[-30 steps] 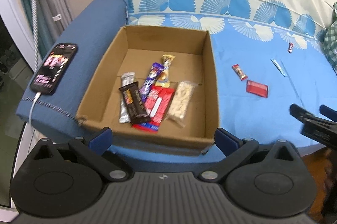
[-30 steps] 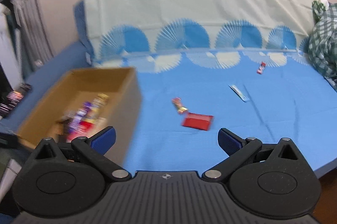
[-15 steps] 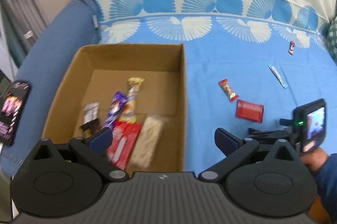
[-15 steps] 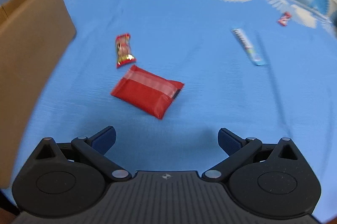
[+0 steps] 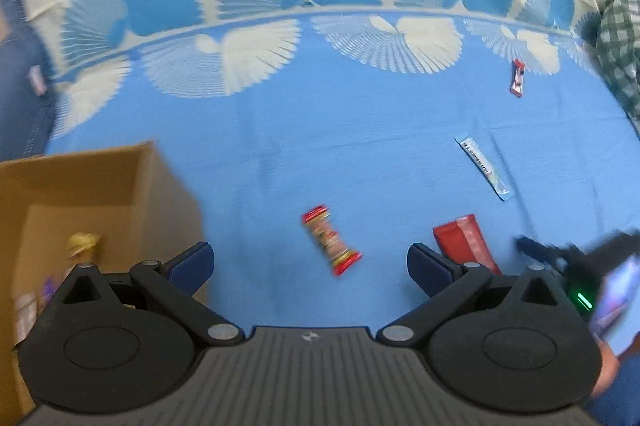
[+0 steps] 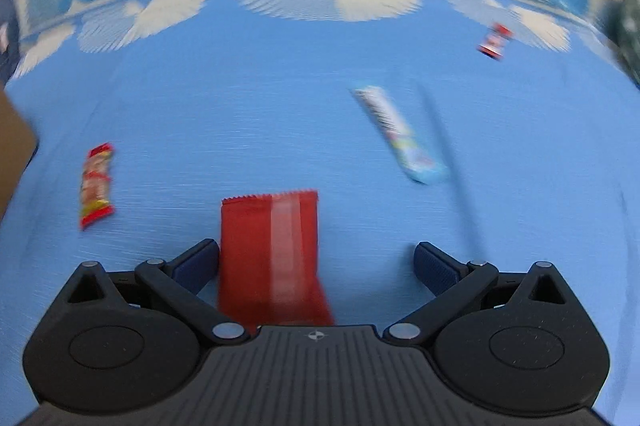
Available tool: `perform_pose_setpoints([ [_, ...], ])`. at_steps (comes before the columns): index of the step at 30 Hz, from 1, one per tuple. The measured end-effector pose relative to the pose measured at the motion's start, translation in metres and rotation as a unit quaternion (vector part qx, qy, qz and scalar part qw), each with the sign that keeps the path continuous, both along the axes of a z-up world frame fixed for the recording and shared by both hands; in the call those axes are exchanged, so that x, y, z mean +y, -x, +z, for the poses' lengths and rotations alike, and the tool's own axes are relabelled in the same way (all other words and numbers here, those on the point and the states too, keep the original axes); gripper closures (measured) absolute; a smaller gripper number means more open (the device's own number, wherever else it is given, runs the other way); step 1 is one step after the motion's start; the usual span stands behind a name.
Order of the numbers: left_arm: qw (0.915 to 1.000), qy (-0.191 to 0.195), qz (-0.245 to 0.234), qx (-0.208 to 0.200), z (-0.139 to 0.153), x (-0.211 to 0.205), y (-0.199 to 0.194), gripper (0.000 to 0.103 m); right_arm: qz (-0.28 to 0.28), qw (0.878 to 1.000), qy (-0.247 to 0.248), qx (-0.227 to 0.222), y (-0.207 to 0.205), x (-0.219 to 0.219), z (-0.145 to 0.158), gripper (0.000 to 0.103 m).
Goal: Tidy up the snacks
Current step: 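Grasp the small red candy with left tool while right tool grasps the red pack, then carry the red candy and red pack over the box with both tools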
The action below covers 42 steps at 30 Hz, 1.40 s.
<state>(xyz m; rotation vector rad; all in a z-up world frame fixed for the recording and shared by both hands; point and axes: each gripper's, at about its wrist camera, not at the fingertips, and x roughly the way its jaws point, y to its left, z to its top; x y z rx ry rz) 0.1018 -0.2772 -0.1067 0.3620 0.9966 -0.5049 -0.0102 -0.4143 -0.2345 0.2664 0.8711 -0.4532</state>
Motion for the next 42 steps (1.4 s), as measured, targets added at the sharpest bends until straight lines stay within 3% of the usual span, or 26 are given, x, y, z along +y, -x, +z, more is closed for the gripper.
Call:
perform_pose_setpoints([
  [4, 0.9996, -0.021, -0.002, 0.019, -0.051, -0.031, -0.023, 0.000, -0.006, 1.000, 0.014, -0.009, 0.011, 0.001, -0.005, 0.001],
  [10, 0.9933, -0.057, 0.036, 0.093, -0.121, -0.039, -0.060, 0.000, -0.011, 1.000, 0.023, -0.013, 0.010, 0.002, -0.002, 0.000],
  [11, 0.9918, -0.052, 0.043, 0.108, -0.127, -0.036, -0.066, 0.000, -0.010, 1.000, 0.025, -0.013, 0.009, 0.002, -0.002, 0.000],
  [13, 0.9925, -0.032, 0.065, 0.098, -0.124, -0.031, -0.071, 0.000, -0.010, 0.999, 0.030, -0.013, 0.009, 0.004, -0.002, 0.001],
  [15, 0.9927, -0.036, 0.067, 0.093, -0.122, -0.031, -0.073, 0.010, -0.013, 0.999, 0.032, -0.008, 0.010, 0.006, -0.001, 0.003],
  [16, 0.9938, -0.033, 0.063, 0.085, -0.119, -0.030, -0.072, 0.025, -0.013, 0.999, 0.031, -0.008, 0.010, 0.008, 0.001, 0.007],
  [17, 0.9951, -0.029, 0.058, 0.075, -0.114, -0.031, -0.068, 0.053, -0.005, 0.999, 0.033, -0.012, 0.011, 0.012, 0.005, 0.027],
  [18, 0.9959, -0.028, 0.051, 0.070, -0.110, -0.030, -0.065, 0.071, 0.008, 0.999, 0.039, -0.016, 0.011, 0.016, 0.010, 0.058],
  [19, 0.9960, -0.032, 0.046, 0.070, -0.108, -0.031, -0.063, 0.084, 0.014, 0.999, 0.051, -0.009, 0.010, 0.021, 0.012, 0.057],
  [23, 0.9956, -0.024, 0.046, 0.078, -0.096, -0.022, -0.054, 0.084, -0.003, 0.999, 0.035, 0.004, 0.010, 0.020, 0.022, 0.059],
  [31, 0.9977, 0.016, 0.022, 0.063, -0.033, 0.021, -0.005, 0.084, -0.062, 0.995, 0.027, -0.069, 0.056, 0.047, 0.089, 0.059],
  [42, 0.9980, 0.060, 0.005, 0.018, 0.063, 0.120, 0.078, 0.084, -0.049, 0.987, -0.037, -0.147, 0.127, 0.094, 0.181, 0.059],
])
